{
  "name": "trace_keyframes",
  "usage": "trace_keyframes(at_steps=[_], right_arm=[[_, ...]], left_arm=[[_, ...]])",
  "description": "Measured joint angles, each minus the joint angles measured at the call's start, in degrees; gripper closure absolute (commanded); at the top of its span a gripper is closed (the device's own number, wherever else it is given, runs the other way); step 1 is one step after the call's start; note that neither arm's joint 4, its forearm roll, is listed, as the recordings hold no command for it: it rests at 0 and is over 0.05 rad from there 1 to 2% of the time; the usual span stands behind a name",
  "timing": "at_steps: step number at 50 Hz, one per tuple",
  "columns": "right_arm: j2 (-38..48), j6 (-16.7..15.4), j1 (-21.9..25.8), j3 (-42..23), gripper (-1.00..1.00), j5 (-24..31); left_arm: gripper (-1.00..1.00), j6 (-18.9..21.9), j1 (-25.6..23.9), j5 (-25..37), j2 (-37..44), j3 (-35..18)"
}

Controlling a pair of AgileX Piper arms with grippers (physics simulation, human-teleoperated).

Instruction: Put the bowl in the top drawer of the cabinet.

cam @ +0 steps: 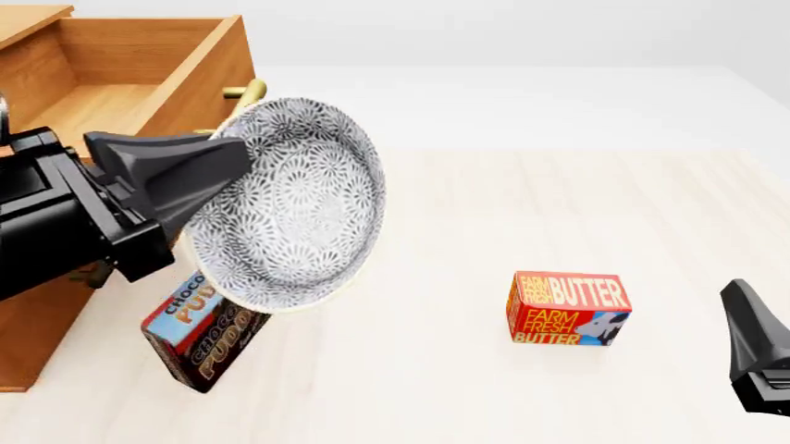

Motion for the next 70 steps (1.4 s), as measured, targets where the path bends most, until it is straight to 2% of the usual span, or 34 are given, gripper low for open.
trace_keyframes(at_steps=[25,35,58,70], right_arm=[[0.0,0.0,0.0,0.0,-1.0,0.0],[0.0,0.0,0.0,0.0,-1.0,0.0],[0.0,0.0,0.0,0.0,-1.0,0.0],[0.0,0.0,0.0,0.0,-1.0,0.0]], left_arm=[[1.0,10.9,10.3,6.2,2.1,-10.4],[1.0,14.0,14.6,7.1,3.3,-14.0],[1.0,17.0,25.2,6.5,6.7,-20.1],[1.0,17.2,30.5,5.8,8.8,-22.0]])
